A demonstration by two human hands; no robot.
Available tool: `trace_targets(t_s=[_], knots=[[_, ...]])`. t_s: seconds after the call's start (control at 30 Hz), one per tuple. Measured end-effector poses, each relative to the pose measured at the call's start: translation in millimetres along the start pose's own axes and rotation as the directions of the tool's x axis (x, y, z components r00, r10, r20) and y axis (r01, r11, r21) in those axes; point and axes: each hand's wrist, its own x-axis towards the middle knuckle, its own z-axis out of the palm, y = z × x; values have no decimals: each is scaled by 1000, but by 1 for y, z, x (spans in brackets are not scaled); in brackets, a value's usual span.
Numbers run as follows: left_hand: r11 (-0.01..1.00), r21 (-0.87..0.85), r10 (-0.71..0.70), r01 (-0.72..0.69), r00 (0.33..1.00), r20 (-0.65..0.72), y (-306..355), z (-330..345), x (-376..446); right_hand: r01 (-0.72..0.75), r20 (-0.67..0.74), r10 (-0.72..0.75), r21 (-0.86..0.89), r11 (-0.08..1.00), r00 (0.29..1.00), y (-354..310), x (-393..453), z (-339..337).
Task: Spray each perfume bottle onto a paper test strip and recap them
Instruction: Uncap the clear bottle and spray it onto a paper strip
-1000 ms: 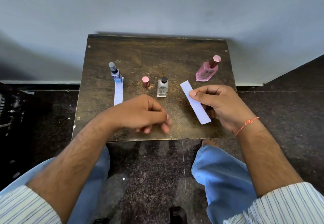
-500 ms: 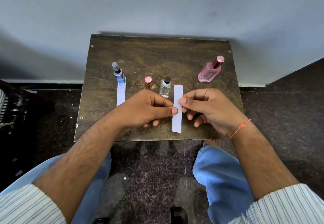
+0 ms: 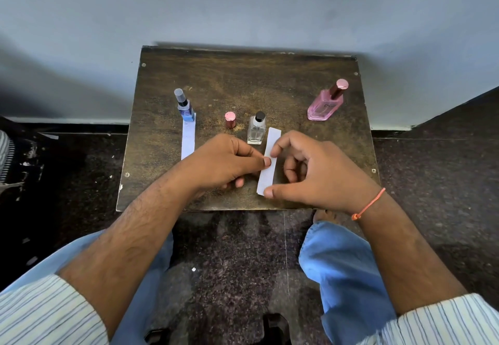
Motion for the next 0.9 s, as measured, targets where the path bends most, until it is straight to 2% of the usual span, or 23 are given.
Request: trace_targets(t_s=[0.13, 0.4, 0.9], knots=[[1000, 7, -2, 2, 1000, 14, 1, 3, 2, 14, 36, -8, -164, 986, 999, -7, -3, 5], [1000, 0, -27, 27, 999, 18, -2, 5, 6, 22, 35, -14, -241, 970, 999, -6, -2, 9], [999, 27, -45, 44, 999, 23, 1, 5, 7, 68, 21, -68, -25, 997, 997, 8, 1, 4]])
